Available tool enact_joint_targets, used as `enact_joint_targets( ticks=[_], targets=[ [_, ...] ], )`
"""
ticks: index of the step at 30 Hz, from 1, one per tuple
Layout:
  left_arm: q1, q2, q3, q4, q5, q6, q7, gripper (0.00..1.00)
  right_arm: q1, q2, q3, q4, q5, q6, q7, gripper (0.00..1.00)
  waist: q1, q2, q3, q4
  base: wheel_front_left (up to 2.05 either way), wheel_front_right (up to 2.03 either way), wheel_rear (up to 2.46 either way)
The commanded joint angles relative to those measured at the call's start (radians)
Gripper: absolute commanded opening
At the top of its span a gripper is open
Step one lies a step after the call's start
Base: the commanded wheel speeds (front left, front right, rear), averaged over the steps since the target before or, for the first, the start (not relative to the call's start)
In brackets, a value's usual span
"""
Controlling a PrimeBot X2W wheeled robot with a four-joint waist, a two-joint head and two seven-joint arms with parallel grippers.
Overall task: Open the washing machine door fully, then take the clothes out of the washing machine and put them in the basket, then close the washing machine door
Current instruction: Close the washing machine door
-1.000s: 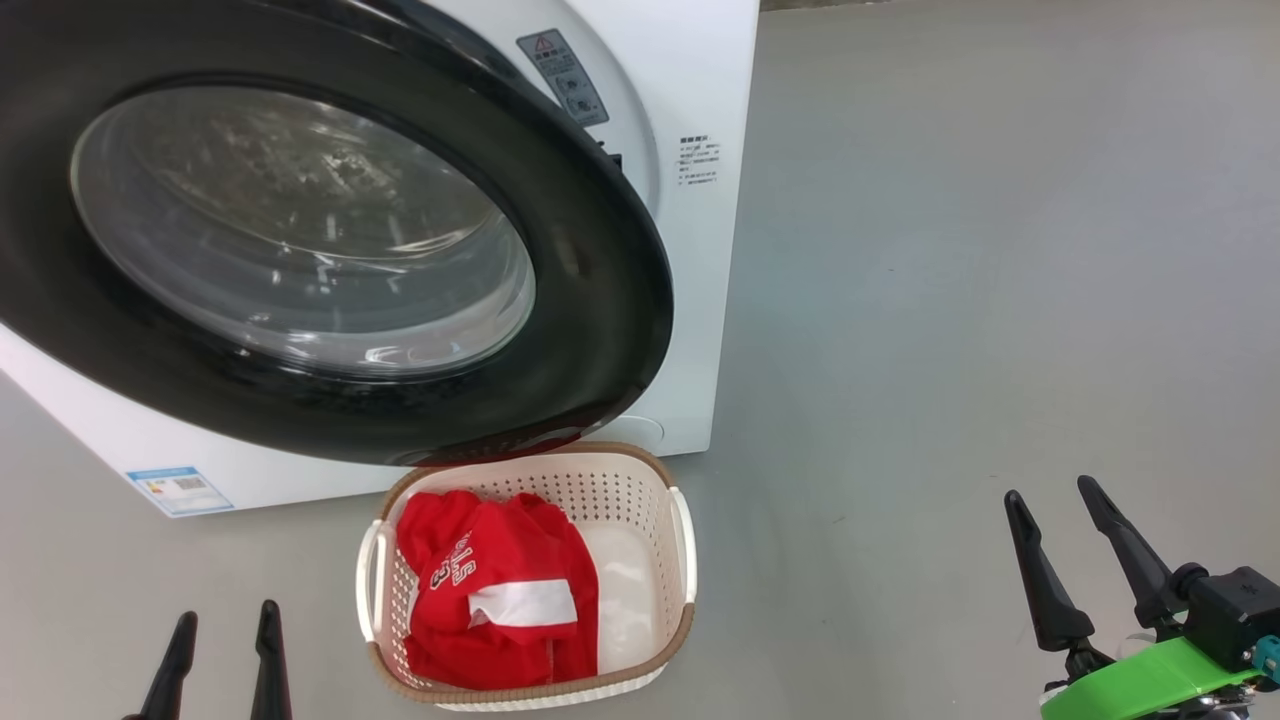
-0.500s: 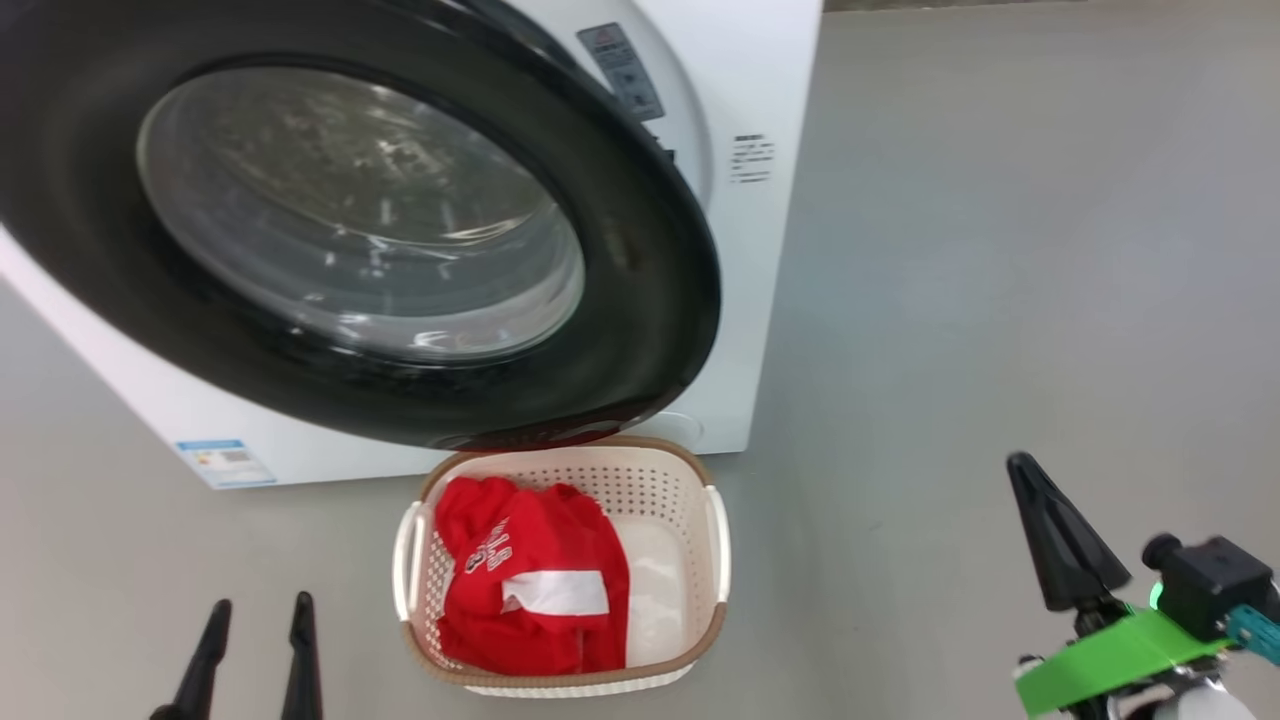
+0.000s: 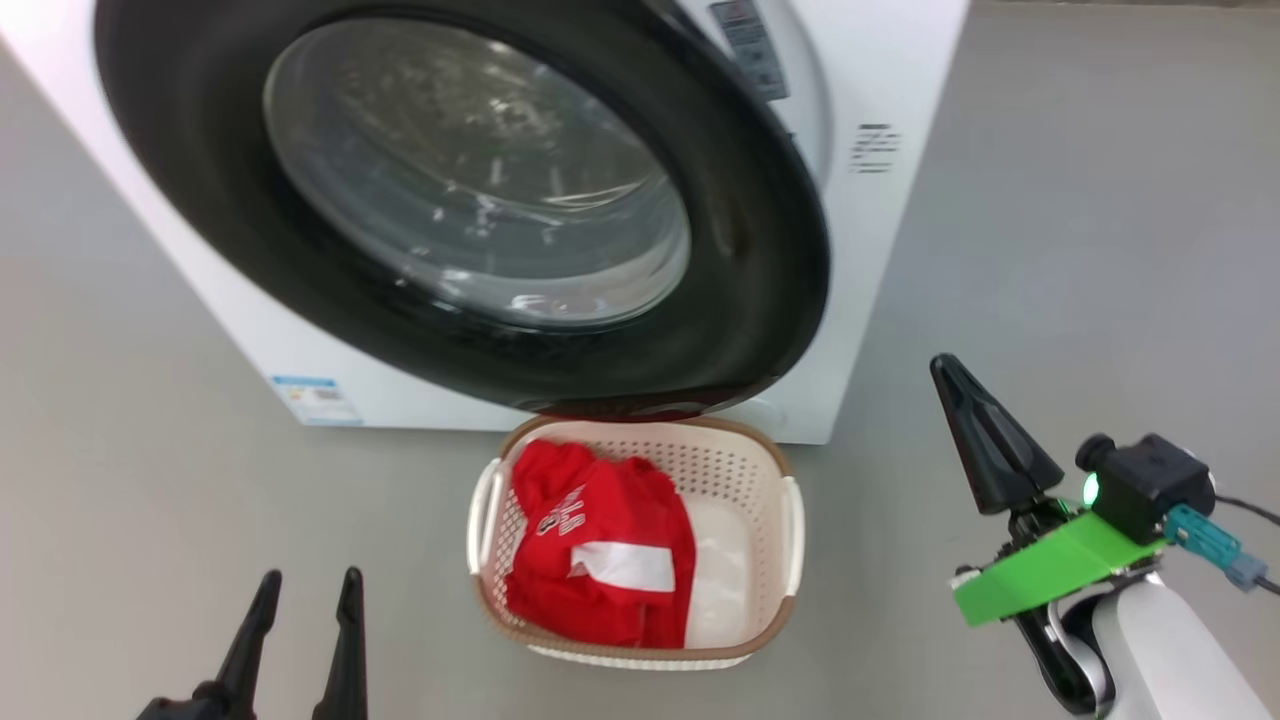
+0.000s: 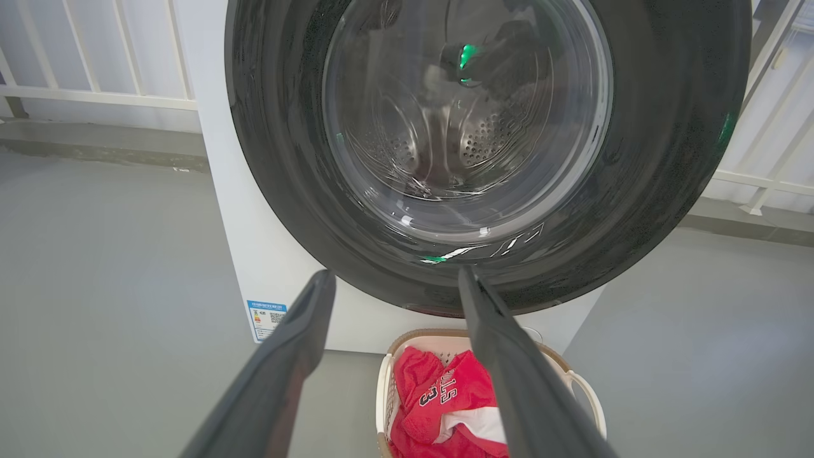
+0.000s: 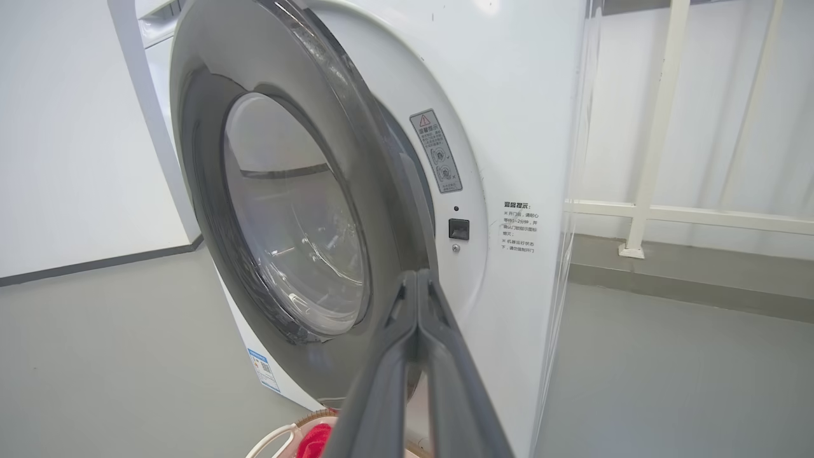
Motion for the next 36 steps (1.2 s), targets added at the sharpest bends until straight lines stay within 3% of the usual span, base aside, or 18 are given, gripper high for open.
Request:
enact_joint_targets(
  ticks=[1, 13, 36],
  targets=[
    [-0.044, 0.005, 0.026, -0.033, -0.008, -0.003, -0.012, 1.0, -0.034, -0.01, 0.027, -0.014, 0.021, 0.006, -0.012, 0.0, 0.0, 0.0, 0.024, 0.039, 0.0, 0.0, 0.0],
    [-0.089, 0.005, -0.007, -0.053, -0.033, -0.003, -0.012, 1.0, -0.181, -0.008, 0.07, 0.081, 0.034, 0.006, -0.012, 0.0, 0.0, 0.0, 0.102, 0.11, 0.0, 0.0, 0.0],
    [-0.159, 0.005, -0.048, -0.09, -0.045, -0.003, -0.012, 1.0, -0.375, -0.042, 0.042, 0.153, 0.053, 0.006, -0.012, 0.0, 0.0, 0.0, 0.22, 0.15, 0.0, 0.0, 0.0]
  ],
)
